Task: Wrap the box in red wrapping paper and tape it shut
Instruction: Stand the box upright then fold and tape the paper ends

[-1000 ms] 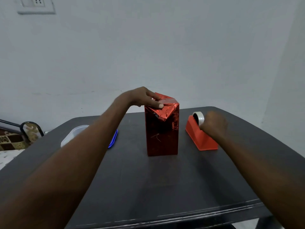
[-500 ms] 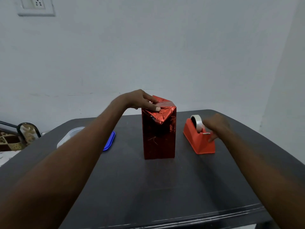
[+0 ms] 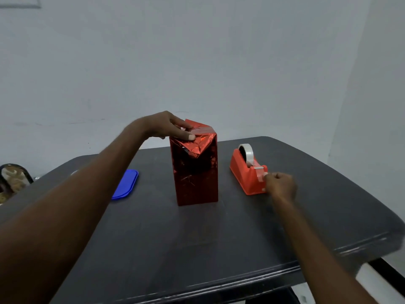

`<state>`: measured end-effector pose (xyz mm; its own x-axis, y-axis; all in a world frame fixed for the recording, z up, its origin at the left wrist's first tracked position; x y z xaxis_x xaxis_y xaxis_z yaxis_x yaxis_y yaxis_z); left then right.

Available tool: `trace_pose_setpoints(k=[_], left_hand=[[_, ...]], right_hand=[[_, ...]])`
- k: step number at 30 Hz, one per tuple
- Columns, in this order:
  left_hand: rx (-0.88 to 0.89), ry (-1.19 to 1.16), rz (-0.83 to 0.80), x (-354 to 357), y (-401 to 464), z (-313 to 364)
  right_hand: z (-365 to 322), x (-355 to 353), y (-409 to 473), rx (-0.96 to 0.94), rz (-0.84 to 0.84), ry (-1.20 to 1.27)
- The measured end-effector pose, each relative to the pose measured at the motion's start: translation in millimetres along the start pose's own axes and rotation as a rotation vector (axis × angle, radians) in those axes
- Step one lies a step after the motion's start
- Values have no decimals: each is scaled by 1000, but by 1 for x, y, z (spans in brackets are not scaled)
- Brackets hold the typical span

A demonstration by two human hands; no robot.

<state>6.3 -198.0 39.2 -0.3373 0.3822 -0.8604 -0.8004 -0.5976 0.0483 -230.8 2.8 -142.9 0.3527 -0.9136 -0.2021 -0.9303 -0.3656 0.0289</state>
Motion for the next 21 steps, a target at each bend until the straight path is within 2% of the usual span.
trace_pose_setpoints(k=[8,14,18,21], left_hand=[[-8,-3,5,0,-1,0],[6,-4,8,-1,-1,-2],[21,0,1,0,-3,0],[19,-3,26,0,-6,0]], right_hand=[[12,25,-12,196,43,468],[17,28,-19,271,59,536],[-4,23,-25,88,43,466],[-45,25,-27,-128,-81,402]])
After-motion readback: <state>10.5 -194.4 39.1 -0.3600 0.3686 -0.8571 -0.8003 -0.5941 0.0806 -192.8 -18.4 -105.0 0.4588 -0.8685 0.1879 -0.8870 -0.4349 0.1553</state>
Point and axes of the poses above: each hand's wrist, its own y-axis towards the middle knuckle, its own x-axis out of the palm, z = x × y, the point moved 1 cm from there along y, towards the middle knuckle, and after that the axes turned 3 degrees about -z, right-handed, at the moved point
